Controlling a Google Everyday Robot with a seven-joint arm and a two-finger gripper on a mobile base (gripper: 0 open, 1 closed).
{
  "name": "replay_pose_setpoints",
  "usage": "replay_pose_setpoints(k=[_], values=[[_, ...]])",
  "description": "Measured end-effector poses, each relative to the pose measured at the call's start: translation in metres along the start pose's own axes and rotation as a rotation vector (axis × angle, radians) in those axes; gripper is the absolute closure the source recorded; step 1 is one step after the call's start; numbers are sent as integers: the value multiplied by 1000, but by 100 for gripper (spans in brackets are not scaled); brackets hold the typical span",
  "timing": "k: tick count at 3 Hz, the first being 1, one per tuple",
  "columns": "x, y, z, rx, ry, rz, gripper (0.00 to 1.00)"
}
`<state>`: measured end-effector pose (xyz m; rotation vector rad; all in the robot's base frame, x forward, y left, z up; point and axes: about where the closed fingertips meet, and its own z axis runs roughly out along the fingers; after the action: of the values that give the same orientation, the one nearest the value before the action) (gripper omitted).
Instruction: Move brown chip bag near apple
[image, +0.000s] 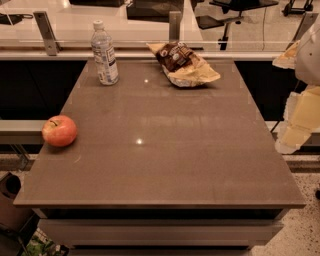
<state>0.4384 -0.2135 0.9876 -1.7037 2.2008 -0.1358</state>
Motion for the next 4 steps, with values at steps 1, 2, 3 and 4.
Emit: replay_pose_setpoints(k=[1, 2, 3, 4], values=[[0, 0, 0, 1, 0, 0, 0], [-1, -18, 0, 59, -18, 45, 0], [-5, -57, 3, 149, -40, 111, 0], [-7, -102, 14, 199, -79, 190, 0]])
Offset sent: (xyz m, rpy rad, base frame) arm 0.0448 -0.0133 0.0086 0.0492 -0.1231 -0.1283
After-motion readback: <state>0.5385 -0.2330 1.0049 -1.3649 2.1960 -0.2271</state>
